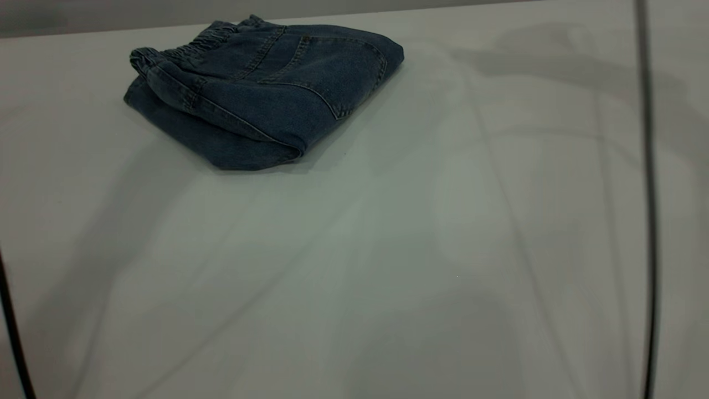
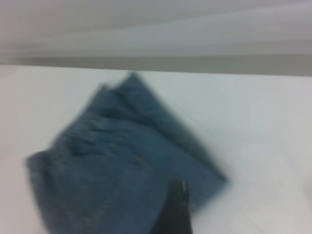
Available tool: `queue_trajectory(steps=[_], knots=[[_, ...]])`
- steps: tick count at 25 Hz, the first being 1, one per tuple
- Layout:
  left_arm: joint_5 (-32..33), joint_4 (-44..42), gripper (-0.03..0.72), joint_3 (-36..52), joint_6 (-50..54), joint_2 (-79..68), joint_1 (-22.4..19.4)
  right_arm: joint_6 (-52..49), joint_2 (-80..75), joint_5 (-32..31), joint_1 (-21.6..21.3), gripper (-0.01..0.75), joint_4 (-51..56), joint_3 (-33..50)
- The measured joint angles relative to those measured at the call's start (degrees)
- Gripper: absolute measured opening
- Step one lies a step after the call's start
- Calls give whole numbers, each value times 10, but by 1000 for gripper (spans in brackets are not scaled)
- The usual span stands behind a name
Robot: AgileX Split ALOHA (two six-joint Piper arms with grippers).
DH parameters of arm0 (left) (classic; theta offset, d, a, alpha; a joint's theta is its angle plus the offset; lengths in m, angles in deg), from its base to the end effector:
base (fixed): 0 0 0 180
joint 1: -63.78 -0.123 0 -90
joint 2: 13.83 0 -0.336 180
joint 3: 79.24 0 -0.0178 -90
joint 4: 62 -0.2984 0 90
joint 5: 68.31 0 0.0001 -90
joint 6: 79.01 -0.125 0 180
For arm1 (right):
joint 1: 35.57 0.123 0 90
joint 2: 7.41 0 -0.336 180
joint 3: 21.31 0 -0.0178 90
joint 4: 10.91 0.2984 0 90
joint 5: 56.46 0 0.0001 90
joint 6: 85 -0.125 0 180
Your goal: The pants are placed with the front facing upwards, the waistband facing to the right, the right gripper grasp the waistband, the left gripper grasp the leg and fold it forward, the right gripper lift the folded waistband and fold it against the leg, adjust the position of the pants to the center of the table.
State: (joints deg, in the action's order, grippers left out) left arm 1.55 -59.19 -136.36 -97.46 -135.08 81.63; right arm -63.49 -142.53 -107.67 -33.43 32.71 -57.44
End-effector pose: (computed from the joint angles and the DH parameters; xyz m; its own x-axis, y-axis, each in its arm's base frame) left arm 0.4978 -0.1664 0.4697 -0.5289 0.4856 -0.6961 0.5207 0.8333 0.1857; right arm 0.5989 0.0897 0.2491 -0.8262 0.1059 -0.5533 -0.2389 0.8236 0.5144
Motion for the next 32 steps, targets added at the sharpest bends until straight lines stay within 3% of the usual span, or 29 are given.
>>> queue_trajectory(steps=[4, 9, 22, 32], knots=[[0, -1, 440, 46, 0, -26, 0, -102, 21, -67, -41, 590, -130, -60], [0, 6, 440, 98, 0, -86, 0, -134, 21, -138, -64, 589, -206, -133], [-2, 2, 440, 98, 13, -280, 0, -133, 15, -142, -49, 589, -179, -151], [-1, 0, 440, 97, 10, -339, 0, -119, 15, -148, -49, 587, -163, -151]])
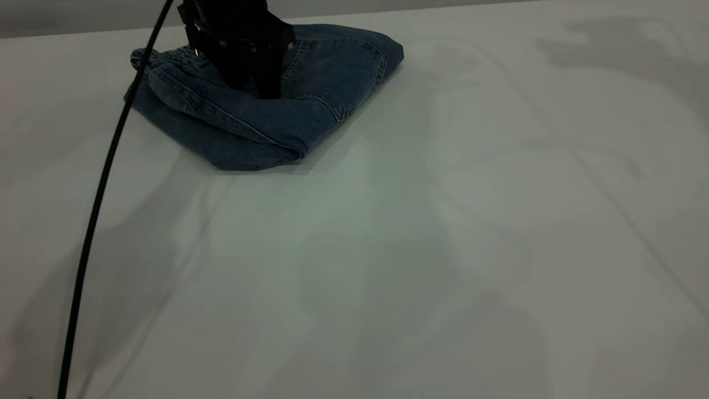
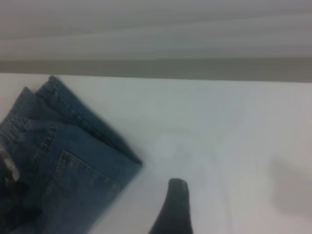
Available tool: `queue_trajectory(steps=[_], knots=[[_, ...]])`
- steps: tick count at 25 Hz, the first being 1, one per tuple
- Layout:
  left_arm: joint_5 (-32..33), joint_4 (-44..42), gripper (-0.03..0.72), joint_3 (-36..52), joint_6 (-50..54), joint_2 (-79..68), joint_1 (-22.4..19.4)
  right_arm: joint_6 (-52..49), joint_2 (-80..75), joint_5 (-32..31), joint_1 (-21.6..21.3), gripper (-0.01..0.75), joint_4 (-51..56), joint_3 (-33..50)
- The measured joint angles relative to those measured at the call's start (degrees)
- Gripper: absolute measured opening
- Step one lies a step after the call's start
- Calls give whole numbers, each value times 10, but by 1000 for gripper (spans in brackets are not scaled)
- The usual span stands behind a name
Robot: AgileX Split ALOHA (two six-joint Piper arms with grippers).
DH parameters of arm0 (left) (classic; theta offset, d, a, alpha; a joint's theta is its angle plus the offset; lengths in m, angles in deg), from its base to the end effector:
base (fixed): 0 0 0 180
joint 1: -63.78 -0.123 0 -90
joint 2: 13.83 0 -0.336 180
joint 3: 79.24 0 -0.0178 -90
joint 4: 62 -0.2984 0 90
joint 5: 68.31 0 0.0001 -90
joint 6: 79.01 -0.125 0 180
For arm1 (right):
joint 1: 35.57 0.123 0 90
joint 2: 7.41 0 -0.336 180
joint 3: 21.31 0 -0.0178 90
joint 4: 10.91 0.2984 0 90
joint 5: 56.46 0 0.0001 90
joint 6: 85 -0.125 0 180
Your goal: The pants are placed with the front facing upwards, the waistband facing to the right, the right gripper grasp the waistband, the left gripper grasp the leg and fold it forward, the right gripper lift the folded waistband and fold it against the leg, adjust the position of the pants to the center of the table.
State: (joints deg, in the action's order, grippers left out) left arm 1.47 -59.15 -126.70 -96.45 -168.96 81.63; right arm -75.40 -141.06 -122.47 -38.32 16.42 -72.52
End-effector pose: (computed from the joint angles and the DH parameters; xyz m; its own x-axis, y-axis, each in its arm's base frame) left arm 0.5694 -0.1895 0.0660 -0.8247 0.5628 -0.0563 0.5649 0.8245 -0.0320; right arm 0.5909 0.0241 0.3291 -0.8334 0.0760 -0.5475 -0.1589 0.9157 0.3690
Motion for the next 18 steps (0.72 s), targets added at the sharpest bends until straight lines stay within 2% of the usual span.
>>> queue_trajectory(steps=[5, 10, 18], knots=[[-1, 12, 440, 0, 3, -9, 0, 2, 0, -1, 0, 587, -3, 0], [1, 65, 440, 0, 5, -10, 2, 6, 0, 0, 0, 587, -4, 0], [2, 48, 440, 0, -1, -10, 37, 7, 0, 2, 0, 587, 0, 0]])
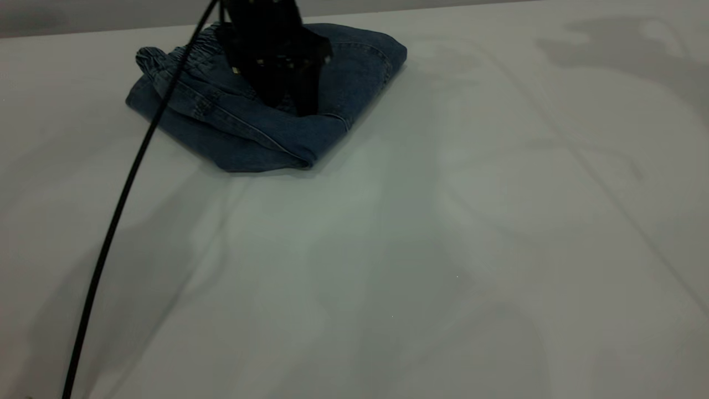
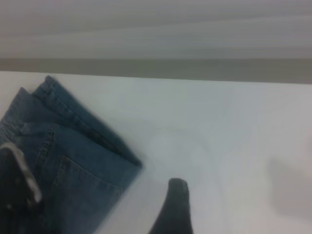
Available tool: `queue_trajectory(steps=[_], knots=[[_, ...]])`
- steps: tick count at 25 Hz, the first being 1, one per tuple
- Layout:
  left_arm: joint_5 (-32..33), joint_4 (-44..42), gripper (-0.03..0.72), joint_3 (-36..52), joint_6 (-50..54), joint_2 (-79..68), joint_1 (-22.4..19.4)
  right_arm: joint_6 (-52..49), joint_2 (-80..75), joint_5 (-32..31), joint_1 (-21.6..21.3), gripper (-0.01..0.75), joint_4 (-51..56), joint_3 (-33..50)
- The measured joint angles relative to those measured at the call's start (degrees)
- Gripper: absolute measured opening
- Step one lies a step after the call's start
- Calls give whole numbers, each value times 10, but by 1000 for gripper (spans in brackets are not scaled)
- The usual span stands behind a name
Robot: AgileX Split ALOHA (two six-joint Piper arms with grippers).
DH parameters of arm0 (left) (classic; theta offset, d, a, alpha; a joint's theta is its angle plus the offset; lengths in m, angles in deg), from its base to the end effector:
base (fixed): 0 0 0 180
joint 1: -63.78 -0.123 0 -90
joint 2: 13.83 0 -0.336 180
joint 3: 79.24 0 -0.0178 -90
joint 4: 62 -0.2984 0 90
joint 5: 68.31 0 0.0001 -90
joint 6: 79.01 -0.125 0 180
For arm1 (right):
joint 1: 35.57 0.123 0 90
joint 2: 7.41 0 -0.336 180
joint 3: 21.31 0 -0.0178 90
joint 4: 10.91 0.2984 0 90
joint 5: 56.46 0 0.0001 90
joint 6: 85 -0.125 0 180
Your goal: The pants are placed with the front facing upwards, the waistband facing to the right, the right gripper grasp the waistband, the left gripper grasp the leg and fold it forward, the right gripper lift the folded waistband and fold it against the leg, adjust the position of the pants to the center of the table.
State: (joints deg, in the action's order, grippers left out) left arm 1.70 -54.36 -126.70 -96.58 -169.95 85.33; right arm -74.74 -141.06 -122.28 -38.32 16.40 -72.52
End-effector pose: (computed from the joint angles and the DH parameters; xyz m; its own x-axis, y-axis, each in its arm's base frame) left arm 0.5512 -0.2345 0.0564 -0.8036 0.5924 -0.0574 0.5948 0.7957 -0.1139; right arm 0.5912 0.0240 0.3293 -0.8298 0.0665 -0.5541 -0.1681 0.9169 0.3619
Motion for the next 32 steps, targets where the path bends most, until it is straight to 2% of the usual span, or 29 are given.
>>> queue_trajectory(steps=[8, 26, 32], knots=[[1, -131, 440, 0, 25, 22, 2, 6, 0, 1, 0, 587, 0, 0], [-1, -152, 440, -12, 15, -3, 2, 8, 0, 0, 0, 587, 0, 0], [-1, -107, 440, -12, 18, -3, 3, 8, 0, 0, 0, 587, 0, 0]])
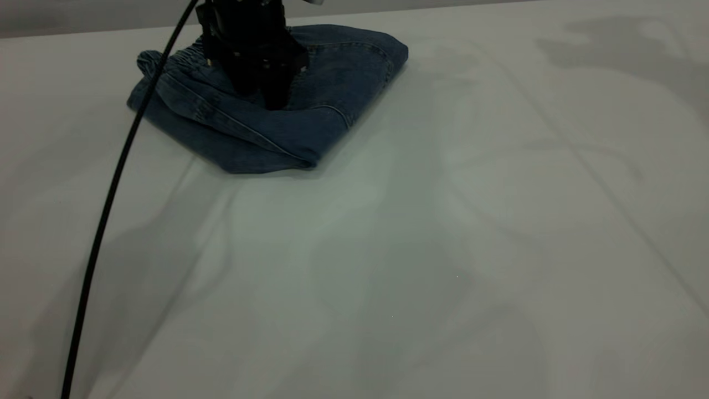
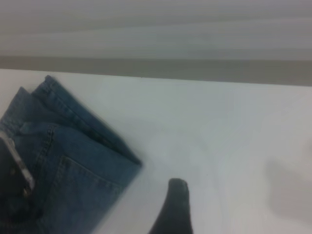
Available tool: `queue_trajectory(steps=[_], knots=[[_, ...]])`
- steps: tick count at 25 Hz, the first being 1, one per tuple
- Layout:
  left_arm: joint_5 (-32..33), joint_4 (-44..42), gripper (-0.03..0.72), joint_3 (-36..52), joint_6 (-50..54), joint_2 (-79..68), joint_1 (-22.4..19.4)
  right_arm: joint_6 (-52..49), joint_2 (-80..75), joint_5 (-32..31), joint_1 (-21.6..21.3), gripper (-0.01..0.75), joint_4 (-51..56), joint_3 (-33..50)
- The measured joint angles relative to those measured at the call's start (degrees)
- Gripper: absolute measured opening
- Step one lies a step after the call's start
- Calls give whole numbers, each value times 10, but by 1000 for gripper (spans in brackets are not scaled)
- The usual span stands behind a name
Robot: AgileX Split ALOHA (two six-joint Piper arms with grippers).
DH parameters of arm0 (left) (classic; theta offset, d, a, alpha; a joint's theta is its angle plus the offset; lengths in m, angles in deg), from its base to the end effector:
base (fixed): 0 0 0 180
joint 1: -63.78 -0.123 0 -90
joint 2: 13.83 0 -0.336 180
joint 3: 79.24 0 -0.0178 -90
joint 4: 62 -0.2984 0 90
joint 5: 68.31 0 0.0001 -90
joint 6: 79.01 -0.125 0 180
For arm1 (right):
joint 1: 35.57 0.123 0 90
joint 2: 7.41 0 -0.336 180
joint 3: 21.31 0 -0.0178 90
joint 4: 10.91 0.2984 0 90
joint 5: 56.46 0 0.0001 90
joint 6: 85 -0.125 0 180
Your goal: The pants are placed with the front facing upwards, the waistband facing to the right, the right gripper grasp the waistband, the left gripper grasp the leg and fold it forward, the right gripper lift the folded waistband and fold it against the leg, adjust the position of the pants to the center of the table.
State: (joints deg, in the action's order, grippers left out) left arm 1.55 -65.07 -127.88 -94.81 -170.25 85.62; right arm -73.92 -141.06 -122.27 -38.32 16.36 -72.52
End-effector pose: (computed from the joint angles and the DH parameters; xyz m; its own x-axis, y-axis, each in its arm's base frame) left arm 0.5617 -0.2184 0.0585 -0.7804 0.6248 -0.0253 0.6227 0.7802 0.0602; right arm 0.5912 0.0239 0.3292 -0.8272 0.0532 -0.5594 -0.1799 0.9181 0.3533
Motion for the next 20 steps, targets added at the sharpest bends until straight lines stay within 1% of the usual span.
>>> queue_trajectory(steps=[4, 8, 20], knots=[[1, 40, 440, 0, 0, 0, 0, 1, 0, 0, 0, 587, 0, 0], [1, 50, 440, 0, 0, 0, 6, 1, 0, 0, 0, 587, 0, 0], [1, 48, 440, 0, 15, 0, 81, 1, 0, 1, 0, 587, 0, 0]])
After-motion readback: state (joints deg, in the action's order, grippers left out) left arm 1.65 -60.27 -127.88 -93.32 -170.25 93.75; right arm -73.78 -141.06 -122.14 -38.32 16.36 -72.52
